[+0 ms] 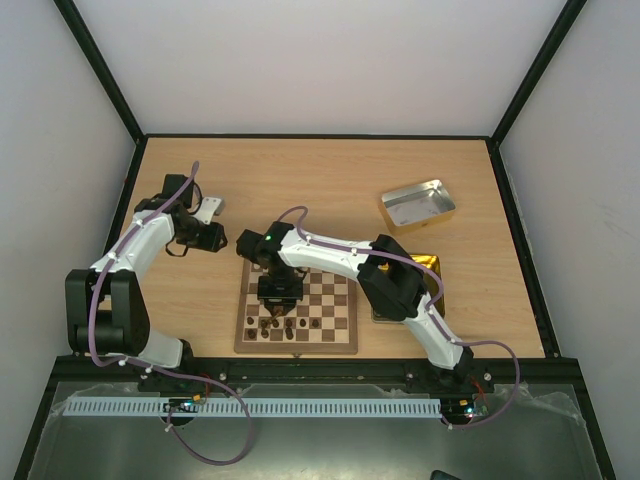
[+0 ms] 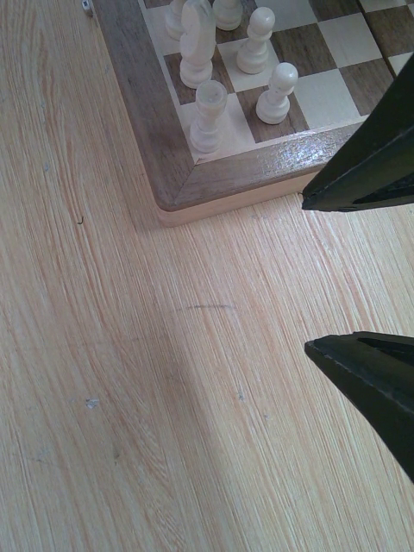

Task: Set up the chess pieces on the board
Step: Pick up the chess piece from the chessboard, then place the chess piece at the center of the board.

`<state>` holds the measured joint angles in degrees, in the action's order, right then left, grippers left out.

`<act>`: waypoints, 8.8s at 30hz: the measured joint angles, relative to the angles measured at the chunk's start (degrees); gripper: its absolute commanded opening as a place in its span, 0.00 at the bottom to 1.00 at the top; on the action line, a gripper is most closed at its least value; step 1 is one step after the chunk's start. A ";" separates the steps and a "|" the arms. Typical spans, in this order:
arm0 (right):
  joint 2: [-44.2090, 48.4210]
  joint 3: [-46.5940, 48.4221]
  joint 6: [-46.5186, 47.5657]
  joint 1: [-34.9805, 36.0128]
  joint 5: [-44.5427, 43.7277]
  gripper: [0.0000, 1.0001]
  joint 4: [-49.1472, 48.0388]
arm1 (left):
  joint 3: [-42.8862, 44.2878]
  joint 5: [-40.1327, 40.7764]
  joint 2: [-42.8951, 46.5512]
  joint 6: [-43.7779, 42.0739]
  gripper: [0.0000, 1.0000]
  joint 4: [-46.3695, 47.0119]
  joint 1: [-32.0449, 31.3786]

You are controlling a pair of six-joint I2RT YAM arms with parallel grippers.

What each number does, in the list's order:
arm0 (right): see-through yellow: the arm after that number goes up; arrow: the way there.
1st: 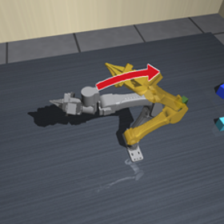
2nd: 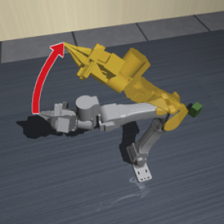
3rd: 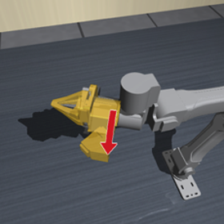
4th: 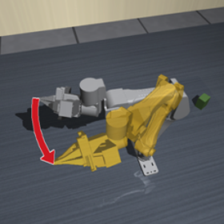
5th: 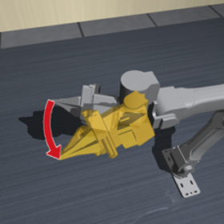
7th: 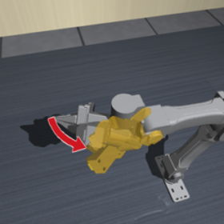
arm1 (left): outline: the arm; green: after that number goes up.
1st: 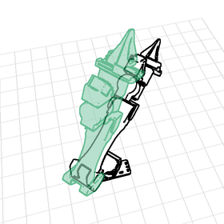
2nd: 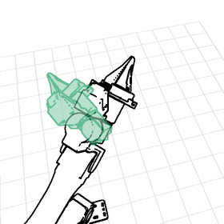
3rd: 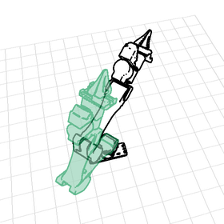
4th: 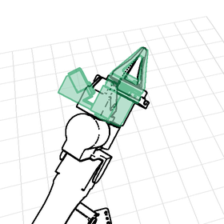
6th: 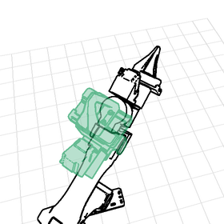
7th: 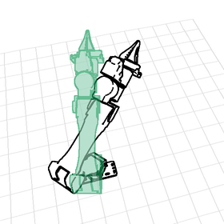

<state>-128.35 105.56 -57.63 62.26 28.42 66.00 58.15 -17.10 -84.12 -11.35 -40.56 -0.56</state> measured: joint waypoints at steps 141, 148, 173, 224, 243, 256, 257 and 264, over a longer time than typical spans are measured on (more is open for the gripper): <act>-1.90 19.63 -1.77 -8.79 0.98 0.19 -5.84 | 8.85 -28.24 -1.38 -36.09 0.34 -32.33 3.15; -1.90 19.63 -1.77 -8.79 0.98 0.18 -5.84 | 7.89 -26.82 -1.14 -36.04 0.38 -32.11 1.64; -1.88 19.63 -1.86 -8.87 1.25 0.18 -4.87 | 6.36 -22.43 -0.92 -32.76 0.45 -25.92 -2.45; -1.86 19.63 -5.90 -9.75 2.99 0.18 -5.66 | 4.57 -23.58 -0.92 -32.00 0.46 -18.43 -2.43; 0.13 20.92 -6.97 -10.19 5.77 0.18 -12.17 | 6.78 -25.77 -4.48 -38.18 0.43 -26.64 7.54; 0.13 20.92 -6.97 -10.19 6.25 0.17 -12.50 | 9.75 -29.16 -7.06 -38.77 0.29 -28.55 7.54; 0.13 20.92 -6.97 -10.21 6.29 0.17 -12.57 | 9.92 -29.33 -7.17 -38.82 0.29 -28.68 7.54; 0.13 20.92 -6.95 -10.21 6.73 0.17 -12.63 | 11.34 -31.17 -7.37 -39.06 0.29 -29.46 7.54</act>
<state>-128.22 126.48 -64.58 52.05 35.16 53.36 69.49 -48.27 -91.48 -50.41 -70.02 6.98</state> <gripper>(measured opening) 0.172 0.287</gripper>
